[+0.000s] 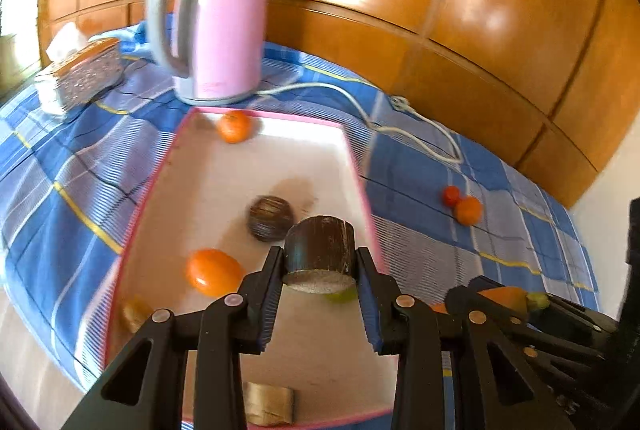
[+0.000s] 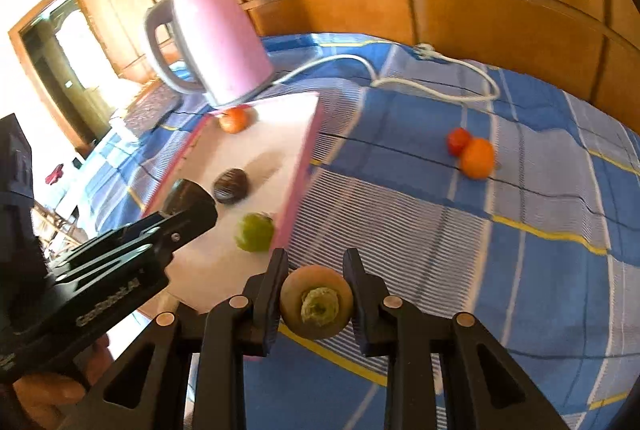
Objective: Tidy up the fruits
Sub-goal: 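Carry the cylinder piece into the tray and open the left tool while the right tool carries the carrot, then lower the carrot into the tray and open the right tool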
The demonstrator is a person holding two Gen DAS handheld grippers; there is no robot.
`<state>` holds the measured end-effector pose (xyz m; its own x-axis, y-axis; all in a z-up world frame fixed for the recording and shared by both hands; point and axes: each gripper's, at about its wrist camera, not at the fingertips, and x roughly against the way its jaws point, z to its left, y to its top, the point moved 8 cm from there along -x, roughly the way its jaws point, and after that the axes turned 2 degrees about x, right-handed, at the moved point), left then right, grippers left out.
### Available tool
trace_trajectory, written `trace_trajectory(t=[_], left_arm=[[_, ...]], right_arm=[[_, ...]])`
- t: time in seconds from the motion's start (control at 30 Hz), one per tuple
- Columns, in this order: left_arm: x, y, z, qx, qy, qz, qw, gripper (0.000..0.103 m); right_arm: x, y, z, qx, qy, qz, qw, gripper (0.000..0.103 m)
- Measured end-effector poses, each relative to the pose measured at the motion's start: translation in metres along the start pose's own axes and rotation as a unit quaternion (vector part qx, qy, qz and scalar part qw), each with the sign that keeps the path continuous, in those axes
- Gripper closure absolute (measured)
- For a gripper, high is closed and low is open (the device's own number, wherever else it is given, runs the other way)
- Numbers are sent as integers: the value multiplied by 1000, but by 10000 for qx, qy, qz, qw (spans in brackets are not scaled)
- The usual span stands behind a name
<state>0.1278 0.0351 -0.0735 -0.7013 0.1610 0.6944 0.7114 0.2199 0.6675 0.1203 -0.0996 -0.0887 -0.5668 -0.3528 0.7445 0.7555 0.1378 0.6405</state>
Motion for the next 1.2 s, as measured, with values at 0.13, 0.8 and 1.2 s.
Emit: trace_trajectory(t=[0.13,0.8,1.2], left_arm=[[-5,12,26,209,208,-24,9996,68],[-11,19,73,701,525,-67,9961,65],[2,19,84,828,755,-254,9934,55]], right_arm=[[-9,13,21,174,84,-32,9998,74],[-14,40,81,491,850,-129,9951,74],[-38,34,70,130,781,168,9967,64]])
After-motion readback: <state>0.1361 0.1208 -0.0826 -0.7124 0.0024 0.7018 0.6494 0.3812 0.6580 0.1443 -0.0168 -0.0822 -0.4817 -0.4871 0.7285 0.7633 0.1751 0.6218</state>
